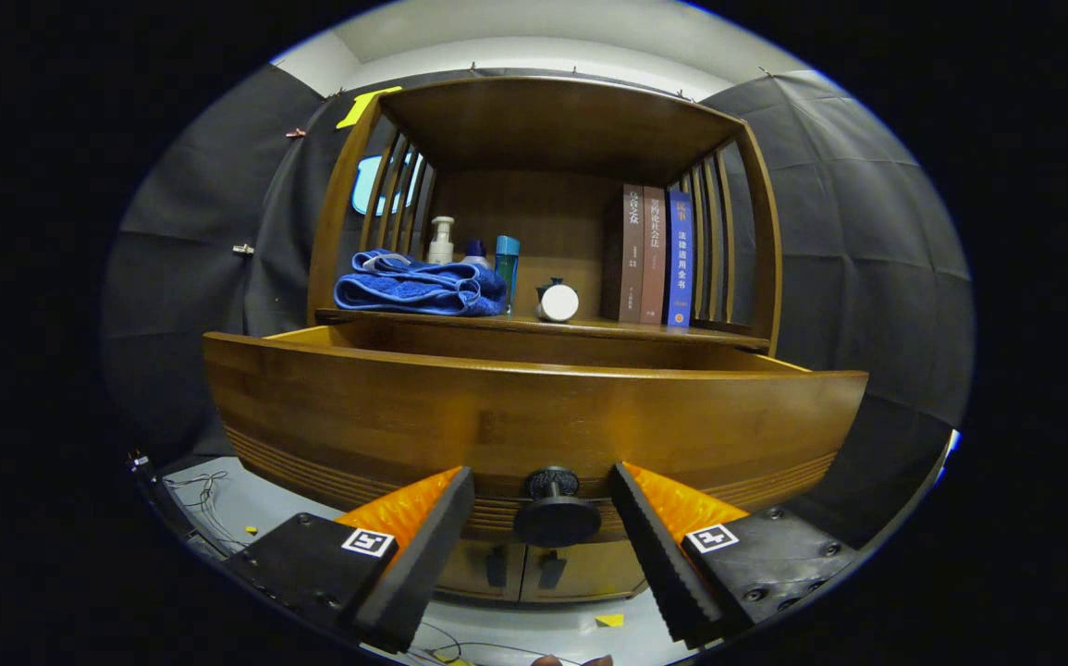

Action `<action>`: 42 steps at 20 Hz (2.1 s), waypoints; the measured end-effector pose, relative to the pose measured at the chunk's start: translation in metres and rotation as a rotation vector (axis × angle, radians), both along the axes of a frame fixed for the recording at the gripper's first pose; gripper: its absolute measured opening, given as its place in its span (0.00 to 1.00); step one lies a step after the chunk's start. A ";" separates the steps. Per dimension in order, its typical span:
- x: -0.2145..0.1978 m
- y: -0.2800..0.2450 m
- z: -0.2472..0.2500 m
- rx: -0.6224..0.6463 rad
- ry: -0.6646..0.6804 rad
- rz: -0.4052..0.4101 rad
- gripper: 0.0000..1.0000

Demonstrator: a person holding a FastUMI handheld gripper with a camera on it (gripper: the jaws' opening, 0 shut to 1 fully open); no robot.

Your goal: Pull open the drawer, take out the items inside it, and place them on the countertop above the cabinet.

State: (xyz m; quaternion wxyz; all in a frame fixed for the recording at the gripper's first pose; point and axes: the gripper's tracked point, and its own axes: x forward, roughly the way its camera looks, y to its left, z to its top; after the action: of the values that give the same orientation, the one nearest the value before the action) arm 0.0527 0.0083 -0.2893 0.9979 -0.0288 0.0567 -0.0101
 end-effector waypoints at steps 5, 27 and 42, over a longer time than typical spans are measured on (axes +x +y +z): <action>0.047 0.002 -0.001 -0.029 -0.014 -0.009 0.99; 0.110 0.007 0.036 -0.043 -0.033 0.020 0.99; -0.019 0.008 0.252 0.022 -0.140 0.062 0.99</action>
State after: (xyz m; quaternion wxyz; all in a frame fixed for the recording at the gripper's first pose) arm 0.0342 0.0167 -0.0374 0.9995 -0.0187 -0.0140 0.0194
